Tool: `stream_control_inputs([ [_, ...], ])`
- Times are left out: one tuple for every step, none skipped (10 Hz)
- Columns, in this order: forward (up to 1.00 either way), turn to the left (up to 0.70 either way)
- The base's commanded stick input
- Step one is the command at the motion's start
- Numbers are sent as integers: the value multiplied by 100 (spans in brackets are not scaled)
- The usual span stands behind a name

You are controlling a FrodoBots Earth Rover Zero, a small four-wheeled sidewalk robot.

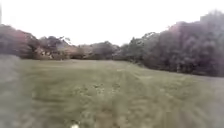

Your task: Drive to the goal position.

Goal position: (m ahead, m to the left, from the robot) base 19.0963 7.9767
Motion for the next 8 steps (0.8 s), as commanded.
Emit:
stream_control_inputs([
  [100,0],
  [100,0],
  [100,0],
  [100,0],
  [100,0],
  [100,0],
  [100,0],
  [100,0],
])
